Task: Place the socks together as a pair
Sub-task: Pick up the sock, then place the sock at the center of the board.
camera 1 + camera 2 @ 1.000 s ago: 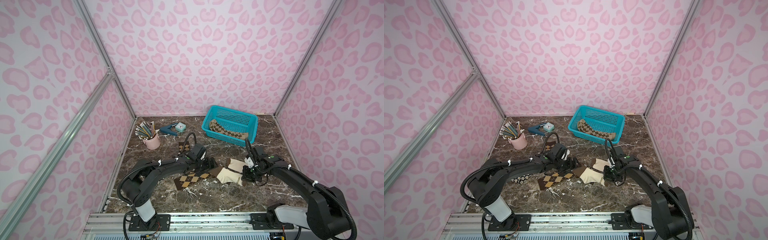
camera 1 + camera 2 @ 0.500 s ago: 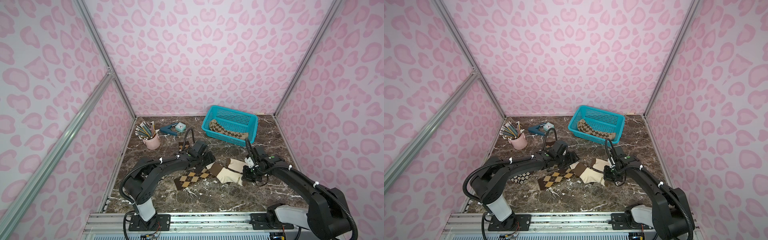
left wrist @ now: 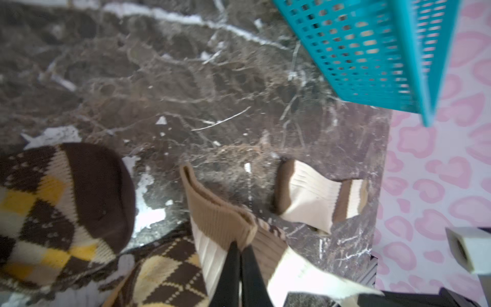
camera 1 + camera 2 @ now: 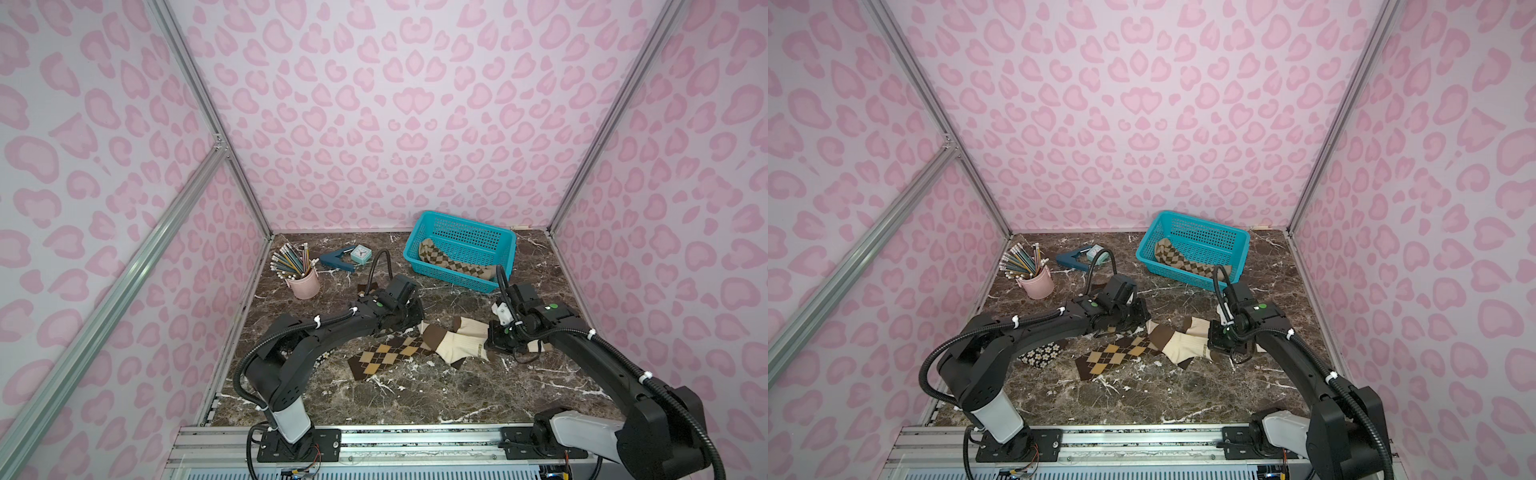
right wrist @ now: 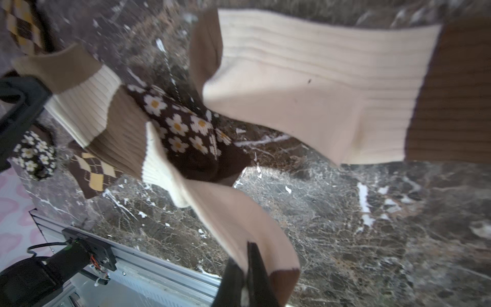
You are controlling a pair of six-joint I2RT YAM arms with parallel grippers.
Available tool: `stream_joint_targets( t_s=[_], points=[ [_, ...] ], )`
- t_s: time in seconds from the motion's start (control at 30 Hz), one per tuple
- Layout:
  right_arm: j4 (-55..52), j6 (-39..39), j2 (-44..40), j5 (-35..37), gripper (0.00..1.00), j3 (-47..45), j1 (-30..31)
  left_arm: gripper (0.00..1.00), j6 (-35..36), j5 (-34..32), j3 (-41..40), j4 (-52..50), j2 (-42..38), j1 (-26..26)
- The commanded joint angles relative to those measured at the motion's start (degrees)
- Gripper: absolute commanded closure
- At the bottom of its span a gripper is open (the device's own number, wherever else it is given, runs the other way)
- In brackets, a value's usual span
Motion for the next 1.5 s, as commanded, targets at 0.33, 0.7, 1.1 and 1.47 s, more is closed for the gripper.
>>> stream_joint_targets(
  t_s=[0.33, 0.7, 1.1, 1.47],
  points=[
    [-13.1, -3.8, -5.6, 3.5, 1.0, 9.2, -11.5, 0.95, 0.6, -1.0, 5.1, 5.1, -4.9, -6.5],
    [-12.8, -7.6, -4.2, 9.5, 1.0, 9.5, -19.7, 0.95, 1.0, 1.2, 12.4, 8.3, 1.1, -9.5],
    [-4.3, -5.8, -4.3, -3.5, 0.99, -0.4, -20.3, 0.95, 4.7, -2.6, 16.1, 5.1, -3.3, -10.1],
    [-0.1, -5.3, -2.4, -5.0, 0.99, -2.7, -20.3, 0.95, 5.3, -2.4, 14.7, 4.4, -5.4, -10.0]
  ],
)
